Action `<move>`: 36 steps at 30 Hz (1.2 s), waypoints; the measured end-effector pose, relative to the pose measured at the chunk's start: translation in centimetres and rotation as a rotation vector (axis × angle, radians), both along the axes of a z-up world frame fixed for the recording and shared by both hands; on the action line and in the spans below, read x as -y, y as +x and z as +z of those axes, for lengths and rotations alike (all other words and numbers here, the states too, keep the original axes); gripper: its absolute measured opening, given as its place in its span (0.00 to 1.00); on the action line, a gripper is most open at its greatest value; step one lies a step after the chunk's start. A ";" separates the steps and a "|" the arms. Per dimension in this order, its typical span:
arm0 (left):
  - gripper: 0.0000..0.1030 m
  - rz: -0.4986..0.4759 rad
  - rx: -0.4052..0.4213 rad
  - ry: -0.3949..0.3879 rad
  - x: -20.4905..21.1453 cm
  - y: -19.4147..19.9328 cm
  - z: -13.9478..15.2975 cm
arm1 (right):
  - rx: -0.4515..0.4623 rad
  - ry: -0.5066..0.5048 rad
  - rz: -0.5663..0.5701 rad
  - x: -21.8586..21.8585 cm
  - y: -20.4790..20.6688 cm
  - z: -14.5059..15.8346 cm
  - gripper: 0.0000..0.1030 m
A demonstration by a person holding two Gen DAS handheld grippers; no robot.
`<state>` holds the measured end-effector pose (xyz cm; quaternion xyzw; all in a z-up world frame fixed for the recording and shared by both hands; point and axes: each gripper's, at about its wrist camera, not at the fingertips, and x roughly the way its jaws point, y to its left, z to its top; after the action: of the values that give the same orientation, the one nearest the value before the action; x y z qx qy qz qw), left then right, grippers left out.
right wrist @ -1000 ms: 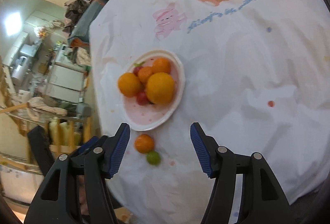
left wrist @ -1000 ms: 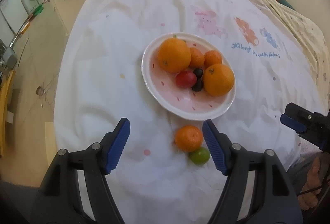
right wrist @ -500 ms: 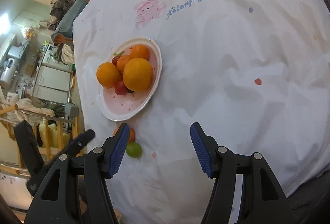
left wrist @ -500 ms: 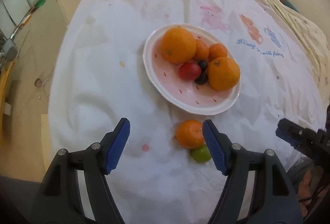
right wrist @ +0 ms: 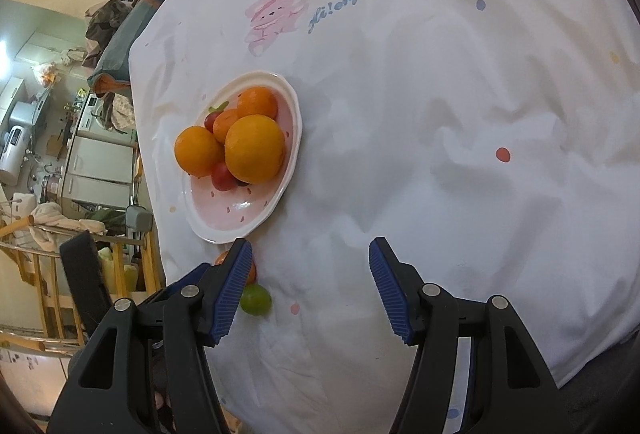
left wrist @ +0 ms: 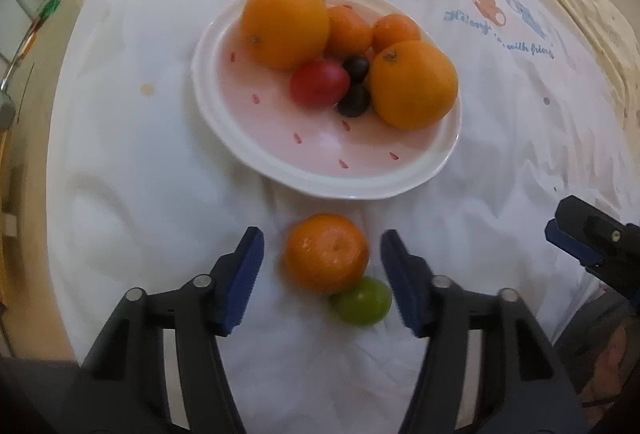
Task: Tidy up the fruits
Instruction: 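Close the left tool on the small orange, then lift the small orange with the left tool while the right tool grasps the green lime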
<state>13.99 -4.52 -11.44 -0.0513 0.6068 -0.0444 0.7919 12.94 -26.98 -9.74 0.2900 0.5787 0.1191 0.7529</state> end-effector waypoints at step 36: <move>0.38 0.204 0.142 -0.017 -8.1 -2.1 7.2 | -0.016 0.023 0.208 -5.6 -0.5 -1.4 0.62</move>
<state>11.94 3.58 -4.21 -0.1161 0.5405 0.0278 0.8329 12.49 -21.43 -11.09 0.2377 0.6102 0.2009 0.7285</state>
